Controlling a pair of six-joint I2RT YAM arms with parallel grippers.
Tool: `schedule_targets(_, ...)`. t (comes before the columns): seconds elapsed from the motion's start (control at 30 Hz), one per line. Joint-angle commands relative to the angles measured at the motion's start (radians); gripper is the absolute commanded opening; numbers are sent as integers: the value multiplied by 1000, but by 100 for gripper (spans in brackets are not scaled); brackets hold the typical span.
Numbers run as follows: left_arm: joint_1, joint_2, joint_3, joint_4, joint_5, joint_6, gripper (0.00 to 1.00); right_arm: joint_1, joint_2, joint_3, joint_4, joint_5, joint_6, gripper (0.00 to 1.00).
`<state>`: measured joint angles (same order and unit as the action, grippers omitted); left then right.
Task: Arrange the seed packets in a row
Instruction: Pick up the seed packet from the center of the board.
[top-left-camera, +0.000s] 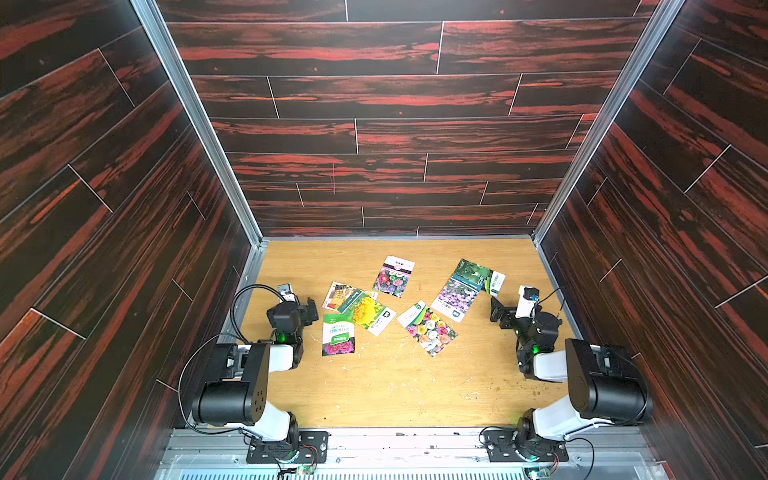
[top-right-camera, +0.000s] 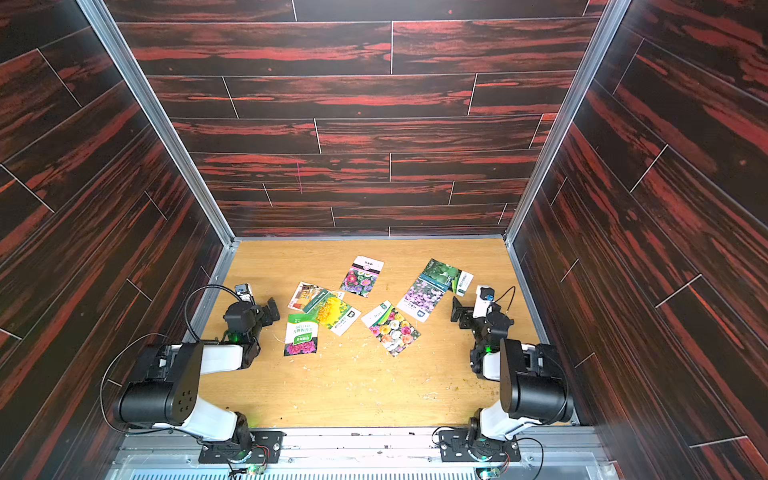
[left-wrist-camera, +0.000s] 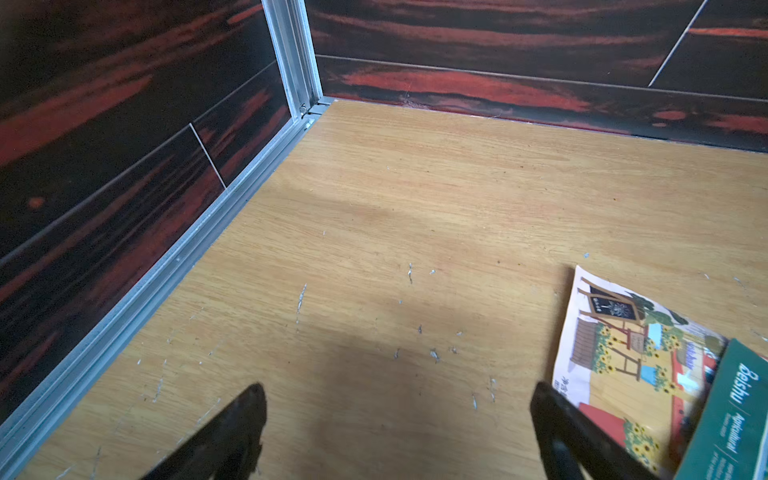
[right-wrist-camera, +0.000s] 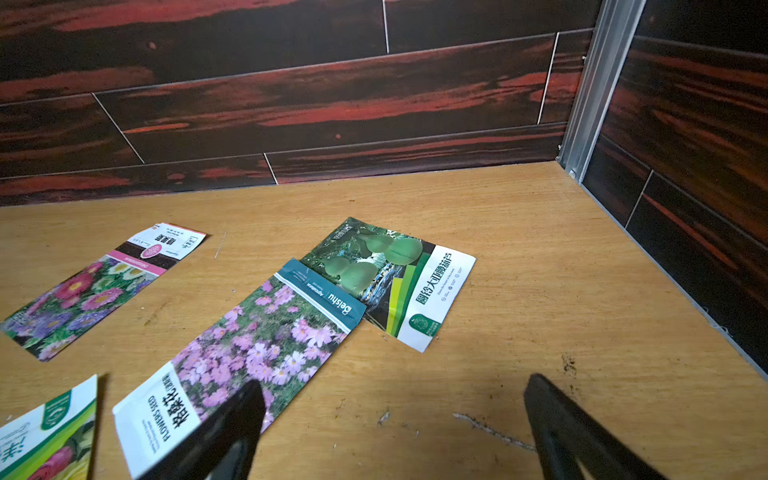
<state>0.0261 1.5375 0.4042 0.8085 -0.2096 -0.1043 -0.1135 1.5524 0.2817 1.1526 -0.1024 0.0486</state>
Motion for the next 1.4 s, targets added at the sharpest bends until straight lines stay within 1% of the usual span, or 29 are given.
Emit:
schedule_targets(0.0,8,5,23,9,4,5,100,-4,14,17,17,-8,7,98)
schedule_targets(0.8,8,0,24,1,6,4,100,-7,17,20,13,-11,11,98)
schedule_targets(0.83,8,-2,30,-1,-11,-4,100,-6,16,19,13,-11,11,98)
schedule_targets(0.87,8,-13,49,-35,-31,-10,100,-7,14,19,13,-9,10,98)
schedule_targets(0.9,8,-33,77,-100,-27,-7,100,-7,14,19,14,-8,9,98)
schedule_targets(0.97,8,-69,133,-252,25,25,100,1,7,24,8,17,9,99)
schedule_targets(1.03,8,-97,176,-358,54,53,100,17,-46,99,-157,94,13,98)
schedule_targets(1.1,8,-141,196,-416,39,34,100,30,-88,253,-484,188,22,99)
schedule_targets(1.13,7,-171,202,-438,13,5,100,30,-84,346,-645,244,67,98)
schedule_targets(1.17,7,-200,208,-456,-19,-27,100,32,-73,416,-758,245,108,99)
schedule_targets(1.2,6,-218,220,-478,-38,-51,100,30,-67,461,-824,194,147,99)
schedule_targets(1.23,4,-235,249,-537,-56,-89,100,30,-64,501,-882,113,192,98)
schedule_targets(1.27,2,-246,287,-615,-77,-137,100,31,-61,535,-927,-16,238,98)
schedule_targets(1.3,0,-254,324,-695,-82,-176,100,34,-58,550,-940,-123,268,99)
schedule_targets(1.33,-1,-264,352,-763,-76,-214,100,42,-61,547,-913,-256,318,98)
schedule_targets(1.37,-1,-276,373,-816,-61,-253,100,53,-63,536,-864,-359,367,98)
